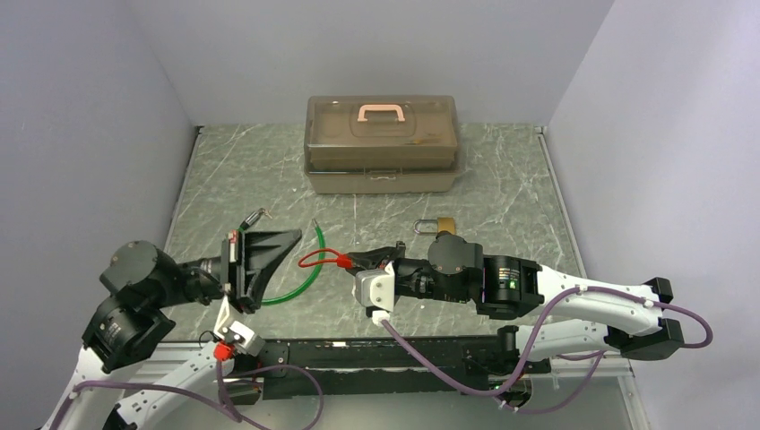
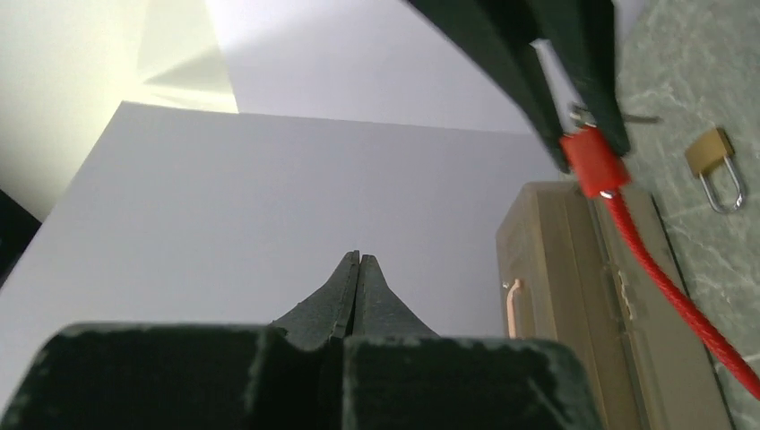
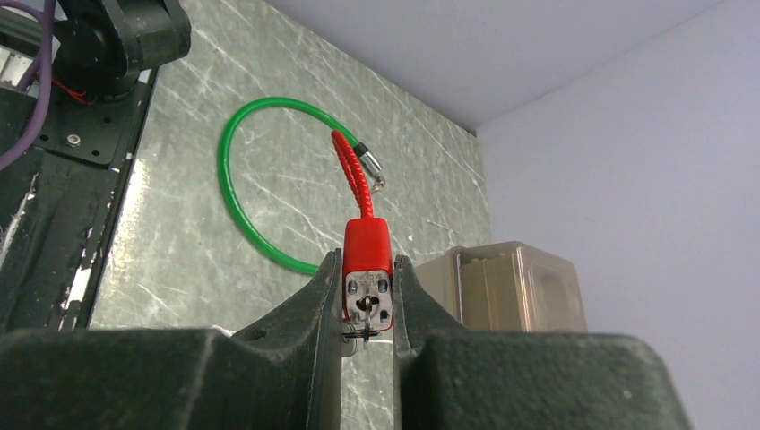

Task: Unlock with the key
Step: Unlock the lock.

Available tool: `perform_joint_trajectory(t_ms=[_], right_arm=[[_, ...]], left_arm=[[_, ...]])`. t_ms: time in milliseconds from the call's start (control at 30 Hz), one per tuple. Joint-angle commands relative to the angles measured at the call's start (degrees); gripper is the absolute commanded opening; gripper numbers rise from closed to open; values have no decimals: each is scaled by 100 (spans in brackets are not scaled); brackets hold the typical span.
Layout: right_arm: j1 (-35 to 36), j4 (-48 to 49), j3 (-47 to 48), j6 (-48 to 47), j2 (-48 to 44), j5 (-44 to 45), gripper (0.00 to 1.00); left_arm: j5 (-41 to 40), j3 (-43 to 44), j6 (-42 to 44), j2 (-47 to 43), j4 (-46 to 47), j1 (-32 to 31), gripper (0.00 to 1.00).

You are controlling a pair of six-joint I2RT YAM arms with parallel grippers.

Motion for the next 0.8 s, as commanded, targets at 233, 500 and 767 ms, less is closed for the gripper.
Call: perform_joint_trajectory(t_ms=[233, 500, 767], right_arm=[[-6, 283, 318, -75, -115, 64, 0], [-7, 337, 382, -138, -108, 83, 0], [-8, 601, 513, -231, -29, 305, 0]], left_arm=[[256, 1994, -2983, 1237, -364, -17, 8], [415, 1920, -2739, 1192, -525, -18, 31], [384, 1726, -2005, 1201, -1493, -26, 55]])
